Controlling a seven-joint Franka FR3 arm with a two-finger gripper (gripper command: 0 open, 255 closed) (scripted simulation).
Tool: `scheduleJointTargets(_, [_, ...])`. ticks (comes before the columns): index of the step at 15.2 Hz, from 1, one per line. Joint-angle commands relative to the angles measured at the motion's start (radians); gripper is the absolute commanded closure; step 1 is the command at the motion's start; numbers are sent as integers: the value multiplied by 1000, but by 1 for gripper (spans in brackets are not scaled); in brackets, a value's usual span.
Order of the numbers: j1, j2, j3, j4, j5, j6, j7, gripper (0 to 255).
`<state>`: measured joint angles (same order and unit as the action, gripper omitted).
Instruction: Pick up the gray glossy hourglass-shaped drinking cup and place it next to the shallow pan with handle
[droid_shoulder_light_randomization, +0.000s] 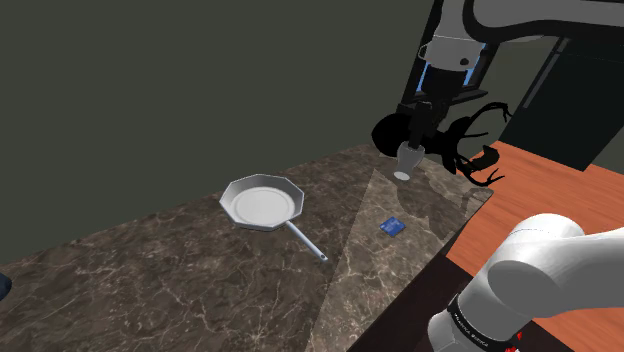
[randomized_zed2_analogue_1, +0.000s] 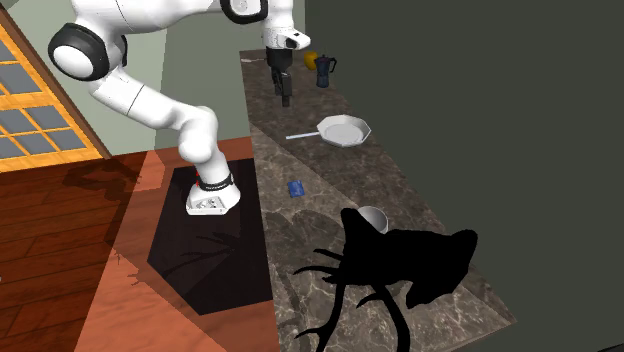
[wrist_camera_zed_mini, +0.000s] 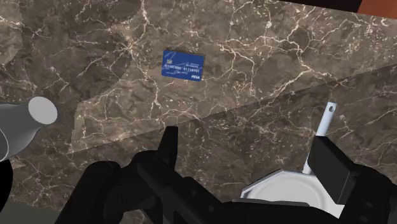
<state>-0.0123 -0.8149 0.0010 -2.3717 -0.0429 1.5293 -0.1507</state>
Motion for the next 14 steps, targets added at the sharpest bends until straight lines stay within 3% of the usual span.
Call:
scheduleJointTargets(1, [0,0,0,0,0,0,0,0])
scheduleJointTargets(14, [-89,318,-228,53,-63,294,-144,0])
